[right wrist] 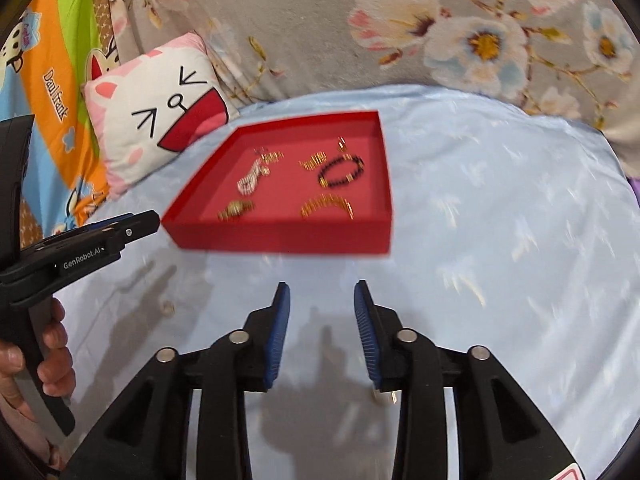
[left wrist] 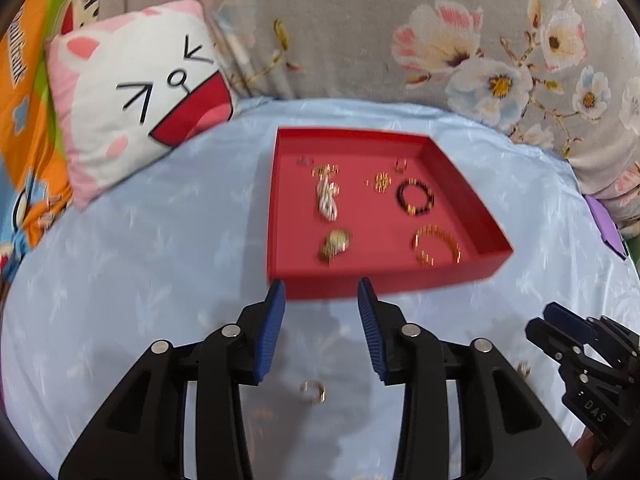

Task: Organize jewelry
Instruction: 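Withdraw both tools from the box toward the gold hoop earrings, then close the right tool on one gold hoop earring while the left tool closes on the other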

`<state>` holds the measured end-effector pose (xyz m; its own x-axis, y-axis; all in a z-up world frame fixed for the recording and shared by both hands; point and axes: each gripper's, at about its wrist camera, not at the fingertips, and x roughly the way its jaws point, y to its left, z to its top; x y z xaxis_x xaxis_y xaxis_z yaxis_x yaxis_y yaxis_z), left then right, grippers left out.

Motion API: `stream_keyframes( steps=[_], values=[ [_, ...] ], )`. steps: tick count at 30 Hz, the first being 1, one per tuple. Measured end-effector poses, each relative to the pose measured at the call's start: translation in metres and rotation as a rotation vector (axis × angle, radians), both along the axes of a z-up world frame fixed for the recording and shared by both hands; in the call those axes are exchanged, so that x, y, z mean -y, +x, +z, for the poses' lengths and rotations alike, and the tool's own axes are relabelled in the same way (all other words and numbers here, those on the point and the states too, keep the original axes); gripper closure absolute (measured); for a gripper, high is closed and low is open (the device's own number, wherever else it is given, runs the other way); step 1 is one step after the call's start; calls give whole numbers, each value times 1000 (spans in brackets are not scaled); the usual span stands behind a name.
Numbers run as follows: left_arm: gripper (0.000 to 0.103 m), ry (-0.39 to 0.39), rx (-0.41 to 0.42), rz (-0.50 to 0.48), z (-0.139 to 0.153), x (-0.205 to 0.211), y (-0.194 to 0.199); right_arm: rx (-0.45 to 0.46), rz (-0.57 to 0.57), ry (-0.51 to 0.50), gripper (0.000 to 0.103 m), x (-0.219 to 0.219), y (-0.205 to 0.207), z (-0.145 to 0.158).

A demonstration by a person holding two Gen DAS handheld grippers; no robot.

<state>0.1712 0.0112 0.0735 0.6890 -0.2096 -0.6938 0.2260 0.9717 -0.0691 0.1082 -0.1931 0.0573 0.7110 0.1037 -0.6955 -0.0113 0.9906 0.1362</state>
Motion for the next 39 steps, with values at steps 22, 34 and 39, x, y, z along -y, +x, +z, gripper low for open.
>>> stream_keyframes(
  steps=[22, 34, 39],
  values=[
    [43, 10, -41, 100, -64, -11, -44, -73, -84, -29, 59, 23, -26, -53],
    [47, -11, -72, 117, -67, -15, -30, -80, -87, -15, 84, 25, -21, -54],
    [61, -7, -68, 88, -67, -10, -30, -78, -87, -4, 84, 27, -21, -54]
  ],
)
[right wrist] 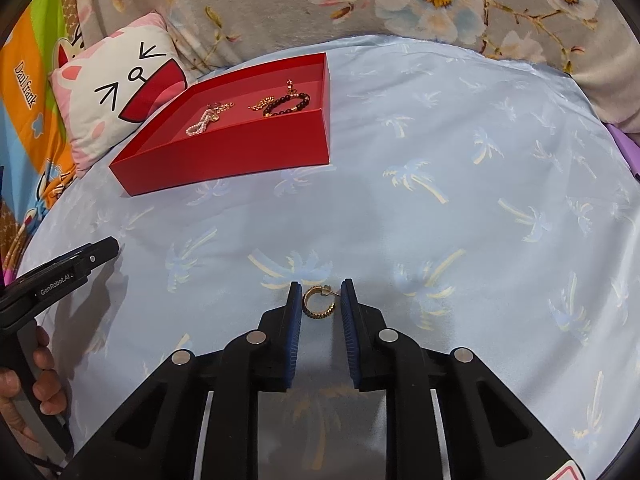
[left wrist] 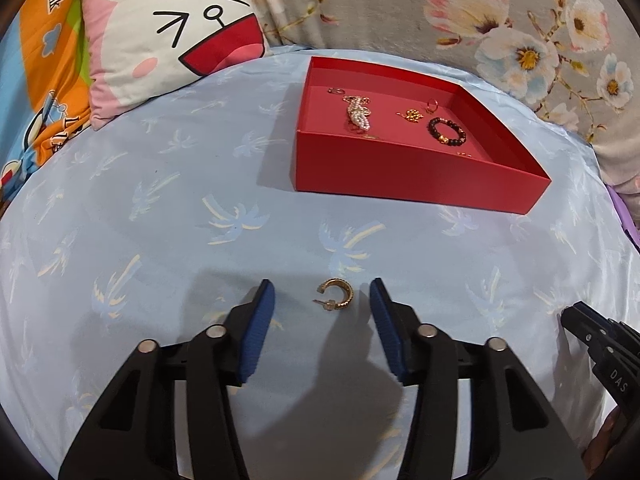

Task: Organize jewelry
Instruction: 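Close the right tool on one gold hoop earring while the left tool closes on the other, then carry both hoop earrings into the red box and open both tools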

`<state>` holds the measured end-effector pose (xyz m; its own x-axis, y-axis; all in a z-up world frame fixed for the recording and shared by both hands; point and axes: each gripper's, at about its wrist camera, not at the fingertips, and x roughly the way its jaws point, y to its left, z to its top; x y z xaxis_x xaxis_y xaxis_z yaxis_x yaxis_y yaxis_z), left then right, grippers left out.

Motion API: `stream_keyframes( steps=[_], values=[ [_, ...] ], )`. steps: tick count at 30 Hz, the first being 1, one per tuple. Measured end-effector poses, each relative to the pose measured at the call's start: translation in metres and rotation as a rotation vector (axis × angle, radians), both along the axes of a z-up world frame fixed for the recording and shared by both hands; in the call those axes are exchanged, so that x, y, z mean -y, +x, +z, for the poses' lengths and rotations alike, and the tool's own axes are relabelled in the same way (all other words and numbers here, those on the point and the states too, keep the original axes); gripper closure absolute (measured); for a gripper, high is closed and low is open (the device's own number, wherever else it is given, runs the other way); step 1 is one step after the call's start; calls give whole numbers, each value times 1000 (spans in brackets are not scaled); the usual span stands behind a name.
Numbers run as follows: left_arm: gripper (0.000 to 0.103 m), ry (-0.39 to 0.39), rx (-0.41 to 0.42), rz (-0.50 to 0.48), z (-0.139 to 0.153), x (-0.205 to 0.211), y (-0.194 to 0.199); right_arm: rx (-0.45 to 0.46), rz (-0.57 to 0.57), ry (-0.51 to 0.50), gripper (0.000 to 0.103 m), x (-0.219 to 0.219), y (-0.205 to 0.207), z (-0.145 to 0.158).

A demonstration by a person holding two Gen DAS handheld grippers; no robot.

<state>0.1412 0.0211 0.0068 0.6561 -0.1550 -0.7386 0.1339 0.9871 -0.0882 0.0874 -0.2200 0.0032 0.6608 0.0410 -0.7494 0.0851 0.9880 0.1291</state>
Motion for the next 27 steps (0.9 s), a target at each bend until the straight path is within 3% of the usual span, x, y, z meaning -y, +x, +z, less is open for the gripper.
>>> stream_keyframes(
  steps=[3, 9, 21, 27],
  values=[
    [72, 2, 0, -15, 0, 3, 0, 1, 1, 2, 84, 0, 0, 0],
    [84, 0, -1, -28, 0, 5, 1, 3, 1, 5, 84, 1, 0, 0],
    [84, -35, 0, -60, 6, 7, -6, 13, 13, 34, 84, -1, -4, 5],
    [84, -74, 56, -88, 48, 7, -14, 78, 58, 45, 84, -11, -10, 40]
  ],
)
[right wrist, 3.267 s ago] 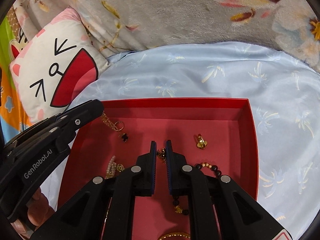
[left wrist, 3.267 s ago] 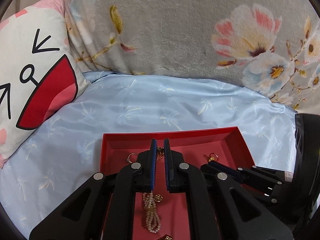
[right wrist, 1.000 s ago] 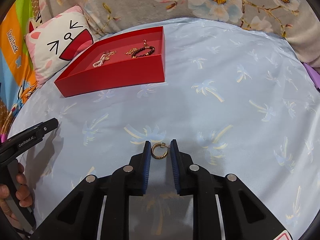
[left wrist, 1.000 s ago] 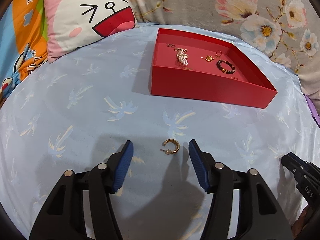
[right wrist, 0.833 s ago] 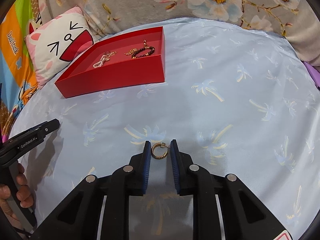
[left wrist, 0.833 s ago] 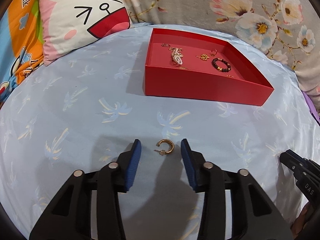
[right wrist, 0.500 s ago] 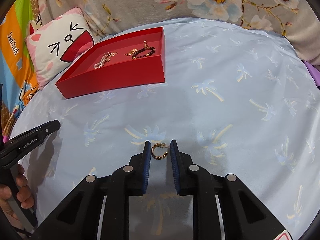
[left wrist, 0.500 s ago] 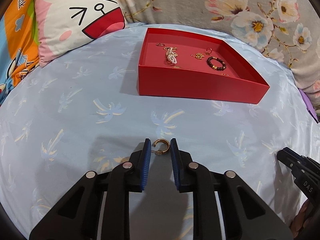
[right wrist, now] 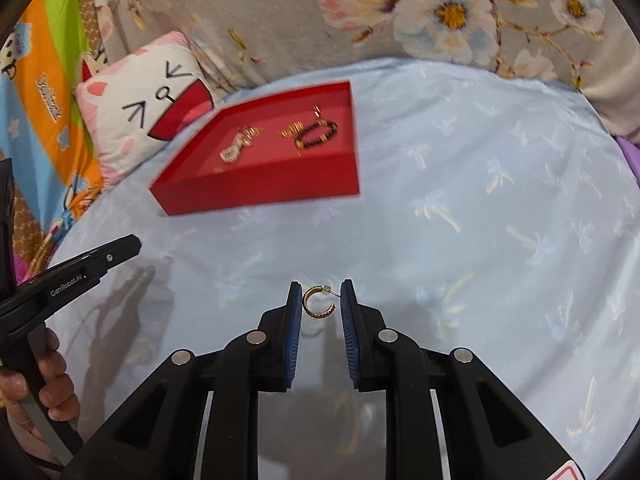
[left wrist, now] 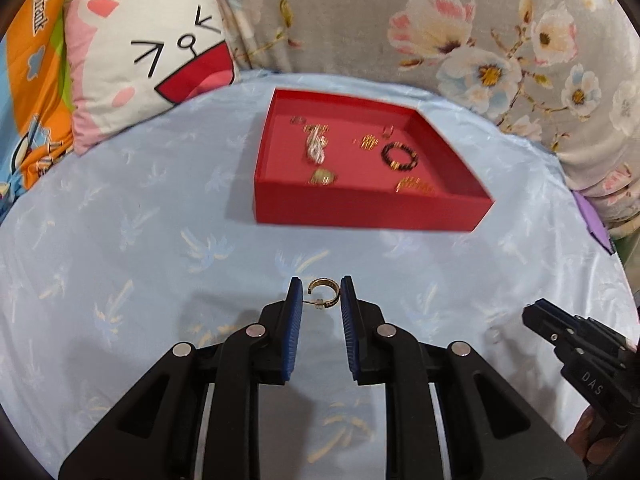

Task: Organize jewelry
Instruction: 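Carry both hoop earrings into the red box and open both tools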

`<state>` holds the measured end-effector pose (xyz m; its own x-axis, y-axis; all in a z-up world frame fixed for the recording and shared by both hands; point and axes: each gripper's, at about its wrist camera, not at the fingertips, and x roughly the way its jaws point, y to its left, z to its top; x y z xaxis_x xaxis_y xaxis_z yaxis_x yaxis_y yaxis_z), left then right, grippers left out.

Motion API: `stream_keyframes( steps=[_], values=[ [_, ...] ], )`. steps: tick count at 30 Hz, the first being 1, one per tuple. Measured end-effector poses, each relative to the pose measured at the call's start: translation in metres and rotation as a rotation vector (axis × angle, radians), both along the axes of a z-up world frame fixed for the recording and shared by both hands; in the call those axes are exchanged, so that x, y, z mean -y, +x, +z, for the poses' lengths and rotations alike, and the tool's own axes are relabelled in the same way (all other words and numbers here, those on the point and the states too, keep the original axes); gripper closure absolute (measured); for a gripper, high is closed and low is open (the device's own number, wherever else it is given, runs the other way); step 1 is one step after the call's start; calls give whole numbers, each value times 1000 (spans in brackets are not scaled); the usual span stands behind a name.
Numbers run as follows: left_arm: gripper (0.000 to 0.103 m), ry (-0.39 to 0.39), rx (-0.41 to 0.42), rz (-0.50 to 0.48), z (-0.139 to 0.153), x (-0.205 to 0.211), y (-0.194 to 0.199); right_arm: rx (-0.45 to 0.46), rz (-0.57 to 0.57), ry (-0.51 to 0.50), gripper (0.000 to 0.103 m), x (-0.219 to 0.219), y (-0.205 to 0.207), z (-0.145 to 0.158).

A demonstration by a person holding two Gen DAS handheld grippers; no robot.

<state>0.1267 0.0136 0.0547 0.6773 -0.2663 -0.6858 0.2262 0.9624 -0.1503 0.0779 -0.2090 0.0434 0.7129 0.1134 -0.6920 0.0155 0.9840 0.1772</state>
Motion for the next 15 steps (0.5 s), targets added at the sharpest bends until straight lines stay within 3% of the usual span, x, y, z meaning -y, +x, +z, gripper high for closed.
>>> stream_keyframes(
  steps=[10, 15],
  values=[
    [84, -25, 114, -49, 83, 14, 40, 147, 92, -7, 84, -13, 53, 89],
    [84, -9, 127, -52, 97, 31, 86, 140, 112, 25, 84, -18, 108, 100]
  ],
)
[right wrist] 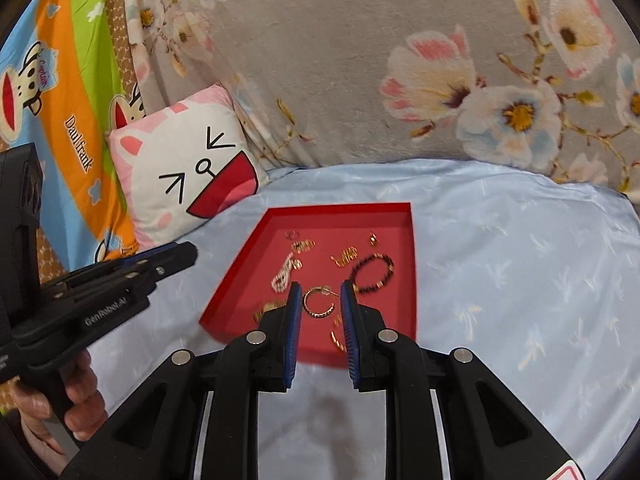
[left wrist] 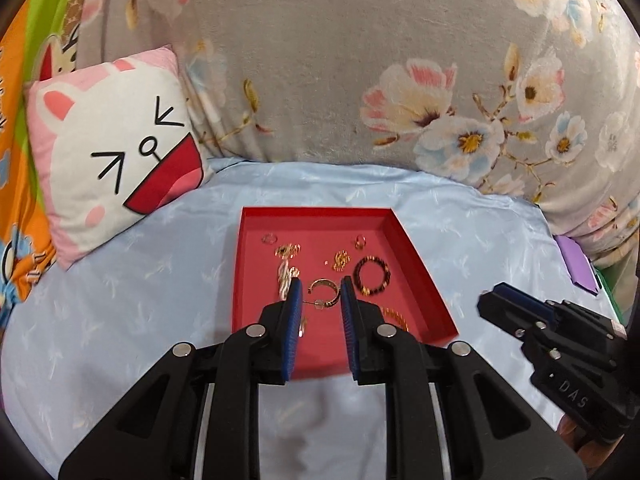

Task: Organize jewelry
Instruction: 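Carry both hoop earrings into the red box and open both tools, then withdraw both tools from the red box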

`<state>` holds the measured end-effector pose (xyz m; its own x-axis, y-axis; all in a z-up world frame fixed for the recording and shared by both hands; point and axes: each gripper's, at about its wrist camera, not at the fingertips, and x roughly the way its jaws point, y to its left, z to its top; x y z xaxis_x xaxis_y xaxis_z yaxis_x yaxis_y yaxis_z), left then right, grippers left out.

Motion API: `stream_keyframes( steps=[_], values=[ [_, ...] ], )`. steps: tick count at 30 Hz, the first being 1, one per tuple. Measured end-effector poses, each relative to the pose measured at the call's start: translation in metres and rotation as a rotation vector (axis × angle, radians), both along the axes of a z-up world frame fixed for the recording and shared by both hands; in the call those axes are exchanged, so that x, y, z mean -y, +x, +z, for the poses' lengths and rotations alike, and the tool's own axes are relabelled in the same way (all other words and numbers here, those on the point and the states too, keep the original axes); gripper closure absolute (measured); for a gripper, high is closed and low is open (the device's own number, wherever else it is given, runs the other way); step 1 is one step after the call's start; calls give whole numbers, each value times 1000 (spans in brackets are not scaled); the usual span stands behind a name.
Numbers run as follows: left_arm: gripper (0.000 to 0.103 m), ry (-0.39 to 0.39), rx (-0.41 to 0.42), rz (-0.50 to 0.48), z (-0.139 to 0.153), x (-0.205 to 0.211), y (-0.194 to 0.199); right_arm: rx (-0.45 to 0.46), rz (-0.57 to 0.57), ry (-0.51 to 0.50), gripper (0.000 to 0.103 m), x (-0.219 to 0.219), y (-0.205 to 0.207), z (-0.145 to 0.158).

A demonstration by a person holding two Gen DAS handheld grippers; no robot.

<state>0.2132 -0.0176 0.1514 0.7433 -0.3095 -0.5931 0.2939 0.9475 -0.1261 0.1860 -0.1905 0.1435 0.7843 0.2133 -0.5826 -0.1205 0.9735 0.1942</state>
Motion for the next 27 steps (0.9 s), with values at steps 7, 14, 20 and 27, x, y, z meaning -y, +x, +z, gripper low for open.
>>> stream_keyframes(
  steps=[7, 14, 20, 27],
  values=[
    [84, 31, -52, -19, -28, 24, 55, -97, 12, 41, 84, -7, 65, -36],
    [84, 54, -105, -10, -66, 29, 85, -154, 14, 15, 84, -15, 100, -71],
    [84, 53, -141, -2, -87, 25, 98, -180, 16, 5, 84, -18, 115, -89],
    [84, 42, -175, -5, -102, 24, 109, -203, 21, 0, 84, -18, 125, -103]
  ],
)
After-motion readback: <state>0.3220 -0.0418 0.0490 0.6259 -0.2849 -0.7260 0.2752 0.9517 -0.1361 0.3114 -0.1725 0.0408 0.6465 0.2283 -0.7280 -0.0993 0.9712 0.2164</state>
